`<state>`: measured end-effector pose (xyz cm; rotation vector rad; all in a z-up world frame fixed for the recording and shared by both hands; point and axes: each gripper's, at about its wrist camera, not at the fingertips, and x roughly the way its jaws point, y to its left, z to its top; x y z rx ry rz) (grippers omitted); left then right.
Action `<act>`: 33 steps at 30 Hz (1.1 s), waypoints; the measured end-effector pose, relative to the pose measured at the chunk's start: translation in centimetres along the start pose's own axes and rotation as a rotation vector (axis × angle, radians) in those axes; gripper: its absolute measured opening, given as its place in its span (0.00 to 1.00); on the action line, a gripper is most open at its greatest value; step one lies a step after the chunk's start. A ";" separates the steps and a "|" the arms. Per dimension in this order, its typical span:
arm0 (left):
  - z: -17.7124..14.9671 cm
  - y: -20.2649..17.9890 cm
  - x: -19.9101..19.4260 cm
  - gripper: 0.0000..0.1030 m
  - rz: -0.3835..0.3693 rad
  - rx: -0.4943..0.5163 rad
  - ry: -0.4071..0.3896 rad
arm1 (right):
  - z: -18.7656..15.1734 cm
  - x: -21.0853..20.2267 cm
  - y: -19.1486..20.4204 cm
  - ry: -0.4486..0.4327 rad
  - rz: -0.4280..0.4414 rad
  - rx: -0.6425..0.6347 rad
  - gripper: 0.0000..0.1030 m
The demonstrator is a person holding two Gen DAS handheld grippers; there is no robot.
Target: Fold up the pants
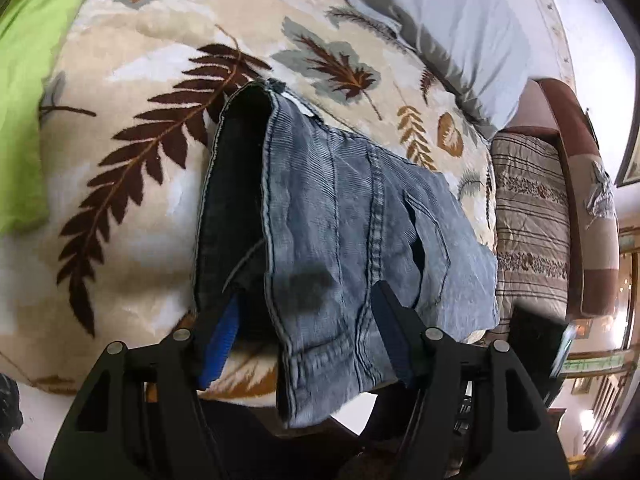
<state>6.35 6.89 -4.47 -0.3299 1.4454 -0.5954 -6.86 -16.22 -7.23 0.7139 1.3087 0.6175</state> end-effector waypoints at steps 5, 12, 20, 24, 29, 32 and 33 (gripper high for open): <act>0.9 0.1 1.1 0.61 -0.003 -0.012 -0.002 | 0.9 4.3 -2.3 -0.028 0.127 0.275 0.63; 3.3 -1.8 -2.2 0.02 0.012 0.023 -0.123 | 3.1 2.8 1.3 -0.244 0.120 0.218 0.16; 3.5 0.8 2.0 0.06 0.197 0.020 -0.022 | 3.3 6.9 0.3 -0.110 0.020 0.221 0.19; 2.5 0.9 0.5 0.09 0.155 0.046 -0.104 | 2.6 4.5 0.6 -0.101 0.031 0.189 0.26; 1.5 -0.1 -2.0 0.55 0.136 0.094 -0.121 | -0.7 -4.2 -0.2 -0.201 -0.028 0.081 0.31; 1.3 -0.4 -2.2 0.58 0.103 0.086 -0.117 | -3.3 -12.7 -3.9 -0.380 -0.164 0.111 0.38; 1.3 -0.4 -2.0 0.58 0.104 0.080 -0.111 | -4.1 -15.7 -5.5 -0.447 -0.220 0.133 0.40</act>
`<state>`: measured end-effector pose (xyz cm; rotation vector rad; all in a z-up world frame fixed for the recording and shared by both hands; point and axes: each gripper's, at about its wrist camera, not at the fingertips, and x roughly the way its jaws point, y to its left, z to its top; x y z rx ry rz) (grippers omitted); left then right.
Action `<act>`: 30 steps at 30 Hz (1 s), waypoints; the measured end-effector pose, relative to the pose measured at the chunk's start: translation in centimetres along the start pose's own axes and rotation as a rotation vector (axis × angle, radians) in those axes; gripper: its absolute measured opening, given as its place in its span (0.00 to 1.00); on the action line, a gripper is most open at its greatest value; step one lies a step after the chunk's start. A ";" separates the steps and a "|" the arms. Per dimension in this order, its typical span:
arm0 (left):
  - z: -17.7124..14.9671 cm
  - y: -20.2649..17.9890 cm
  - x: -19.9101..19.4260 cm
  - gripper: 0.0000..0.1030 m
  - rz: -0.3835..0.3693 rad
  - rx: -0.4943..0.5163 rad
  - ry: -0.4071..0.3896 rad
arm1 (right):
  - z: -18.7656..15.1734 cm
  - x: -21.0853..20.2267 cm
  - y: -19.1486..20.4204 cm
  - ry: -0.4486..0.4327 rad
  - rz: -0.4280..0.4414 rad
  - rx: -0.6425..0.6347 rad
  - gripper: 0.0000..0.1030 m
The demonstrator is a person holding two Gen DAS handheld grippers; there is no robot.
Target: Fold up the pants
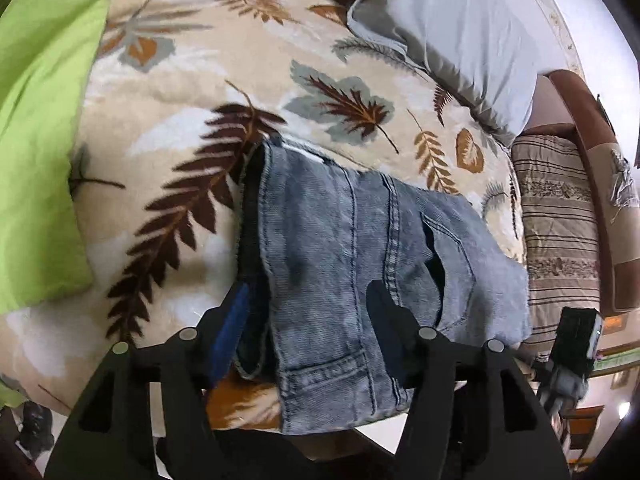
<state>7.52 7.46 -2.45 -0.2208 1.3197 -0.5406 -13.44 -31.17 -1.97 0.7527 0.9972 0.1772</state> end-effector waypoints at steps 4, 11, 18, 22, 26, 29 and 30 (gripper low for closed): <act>0.2 -0.3 1.7 0.58 0.024 -0.036 0.042 | 2.9 -11.1 -9.5 -0.289 -0.293 0.107 0.45; 0.3 -1.1 4.1 0.58 0.075 -0.066 0.091 | 7.4 -18.5 -22.2 -0.434 -0.530 0.332 0.52; 0.9 -1.5 3.7 0.37 0.084 -0.087 0.030 | 8.8 -15.1 -24.3 -0.341 -0.556 0.258 0.16; 0.8 -1.8 2.2 0.13 0.087 -0.073 -0.047 | 10.3 -16.2 -20.6 -0.457 -0.479 0.155 0.15; 0.8 -1.3 4.3 0.13 0.201 -0.053 0.009 | 12.0 -13.2 -22.4 -0.338 -0.616 0.172 0.15; 0.5 -1.6 4.4 0.15 0.233 -0.027 0.002 | 11.2 -13.1 -23.5 -0.345 -0.668 0.208 0.23; 0.5 -1.7 4.1 0.15 0.261 -0.016 0.001 | 10.8 -13.7 -23.5 -0.360 -0.671 0.224 0.24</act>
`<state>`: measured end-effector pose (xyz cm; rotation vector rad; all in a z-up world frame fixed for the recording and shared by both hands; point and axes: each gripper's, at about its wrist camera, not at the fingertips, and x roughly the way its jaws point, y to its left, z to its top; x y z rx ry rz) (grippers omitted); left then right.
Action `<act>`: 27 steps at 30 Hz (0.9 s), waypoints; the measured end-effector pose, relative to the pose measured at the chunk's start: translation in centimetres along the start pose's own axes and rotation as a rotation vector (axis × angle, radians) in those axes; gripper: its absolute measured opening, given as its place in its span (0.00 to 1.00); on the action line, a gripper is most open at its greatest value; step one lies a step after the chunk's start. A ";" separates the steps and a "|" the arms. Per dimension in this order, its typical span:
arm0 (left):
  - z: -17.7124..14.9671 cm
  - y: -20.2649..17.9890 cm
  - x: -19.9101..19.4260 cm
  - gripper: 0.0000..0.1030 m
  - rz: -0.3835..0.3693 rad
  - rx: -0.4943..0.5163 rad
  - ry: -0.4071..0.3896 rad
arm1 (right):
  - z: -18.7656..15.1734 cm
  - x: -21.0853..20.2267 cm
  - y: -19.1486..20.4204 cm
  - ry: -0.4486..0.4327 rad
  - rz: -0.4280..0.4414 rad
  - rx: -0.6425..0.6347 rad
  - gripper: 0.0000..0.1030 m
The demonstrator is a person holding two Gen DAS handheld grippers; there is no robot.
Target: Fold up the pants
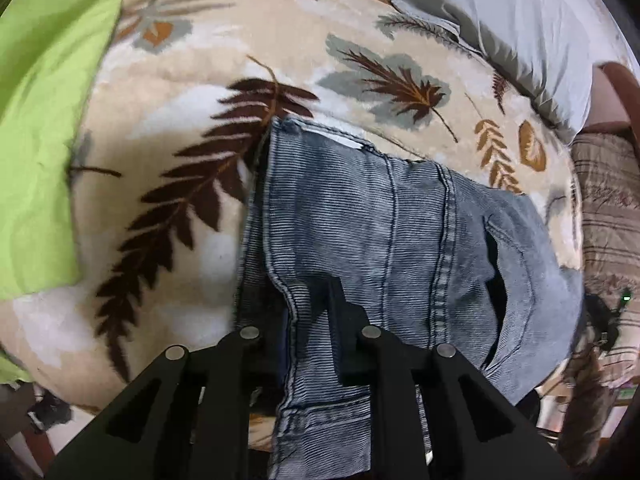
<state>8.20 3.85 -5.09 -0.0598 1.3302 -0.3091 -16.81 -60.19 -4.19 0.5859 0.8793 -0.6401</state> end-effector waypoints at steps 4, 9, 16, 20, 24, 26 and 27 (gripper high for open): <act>-0.1 0.9 -2.5 0.15 0.009 0.007 -0.033 | -1.2 -4.5 -2.4 -0.064 0.085 0.049 0.27; -0.4 -1.0 -6.8 0.50 -0.030 0.079 -0.100 | -6.1 -9.4 -4.9 -0.112 0.179 0.086 0.48; -0.9 -11.6 -6.9 0.67 -0.110 0.273 -0.044 | -12.4 -9.3 -7.3 -0.099 0.246 0.184 0.52; -1.6 -20.4 -5.4 0.67 -0.103 0.425 0.007 | -13.9 -7.4 -7.6 -0.072 0.298 0.231 0.53; -2.5 -29.6 -3.2 0.67 -0.113 0.559 0.075 | -14.8 -5.9 -8.0 -0.086 0.340 0.286 0.55; -2.6 -33.2 -2.0 0.67 -0.123 0.598 0.113 | -15.0 -5.7 -8.2 -0.123 0.375 0.319 0.58; -2.7 -35.6 -1.1 0.67 -0.128 0.615 0.138 | -14.9 -5.5 -8.2 -0.136 0.392 0.328 0.60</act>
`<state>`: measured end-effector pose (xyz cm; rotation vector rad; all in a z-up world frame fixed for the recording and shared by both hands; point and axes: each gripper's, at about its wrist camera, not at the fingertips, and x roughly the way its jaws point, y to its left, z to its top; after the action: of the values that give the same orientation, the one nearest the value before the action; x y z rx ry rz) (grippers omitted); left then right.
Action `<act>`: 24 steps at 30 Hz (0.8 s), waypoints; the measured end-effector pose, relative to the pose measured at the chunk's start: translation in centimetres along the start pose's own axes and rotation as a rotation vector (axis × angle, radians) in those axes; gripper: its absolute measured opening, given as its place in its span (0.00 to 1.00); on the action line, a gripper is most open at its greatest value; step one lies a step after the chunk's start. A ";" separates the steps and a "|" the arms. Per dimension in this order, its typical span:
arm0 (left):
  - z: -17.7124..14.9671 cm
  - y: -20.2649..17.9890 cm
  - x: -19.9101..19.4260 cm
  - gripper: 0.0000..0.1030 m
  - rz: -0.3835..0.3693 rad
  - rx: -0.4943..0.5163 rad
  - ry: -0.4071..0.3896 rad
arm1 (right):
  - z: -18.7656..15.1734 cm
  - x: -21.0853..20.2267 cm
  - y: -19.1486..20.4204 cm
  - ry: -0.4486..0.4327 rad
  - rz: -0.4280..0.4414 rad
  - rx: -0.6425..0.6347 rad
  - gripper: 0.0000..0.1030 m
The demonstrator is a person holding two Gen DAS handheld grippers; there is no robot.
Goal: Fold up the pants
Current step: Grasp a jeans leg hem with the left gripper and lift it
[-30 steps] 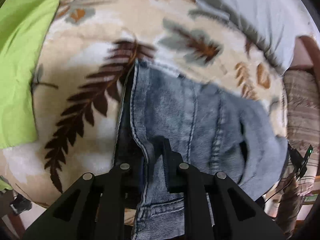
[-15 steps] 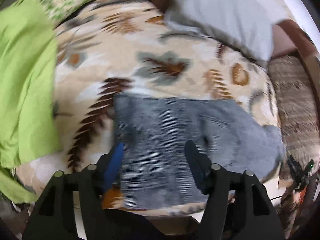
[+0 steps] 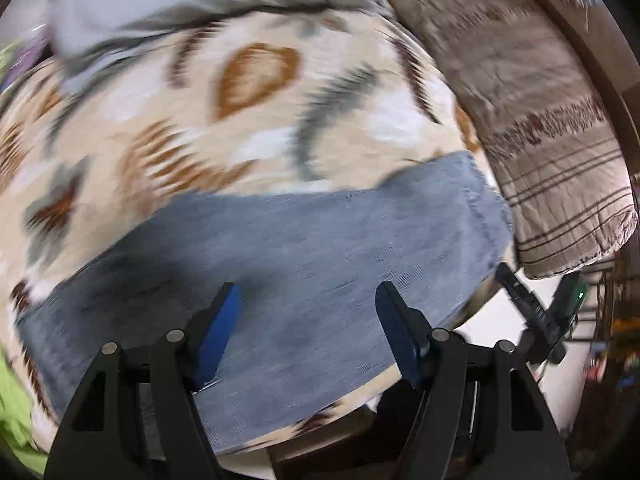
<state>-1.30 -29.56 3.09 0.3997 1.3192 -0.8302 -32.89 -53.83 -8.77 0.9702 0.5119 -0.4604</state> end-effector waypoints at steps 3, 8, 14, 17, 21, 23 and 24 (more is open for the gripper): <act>3.7 -4.7 2.9 0.67 -0.035 0.029 0.055 | 0.2 0.8 0.4 -0.005 0.037 -0.002 0.61; 9.1 -10.7 7.2 0.67 -0.070 0.048 0.098 | 0.3 1.8 0.9 0.014 0.120 -0.013 0.61; 13.5 -14.7 12.9 0.67 -0.148 0.050 0.205 | 0.1 2.0 0.2 0.017 0.167 0.001 0.61; 14.5 -16.2 15.5 0.67 -0.156 0.105 0.263 | 0.1 2.0 0.0 0.019 0.177 0.012 0.60; 15.0 -18.1 17.4 0.67 -0.162 0.206 0.307 | 0.1 2.1 0.1 0.016 0.172 0.000 0.60; 15.1 -18.9 18.2 0.67 -0.152 0.254 0.327 | 0.0 2.1 0.2 0.012 0.173 -0.004 0.61; 15.0 -19.4 18.8 0.67 -0.150 0.289 0.344 | 0.0 2.1 0.2 0.008 0.174 -0.002 0.61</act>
<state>-4.62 -58.39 -7.49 0.7016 1.5647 -1.1191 -31.16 -54.02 -9.87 1.0058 0.4307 -0.2993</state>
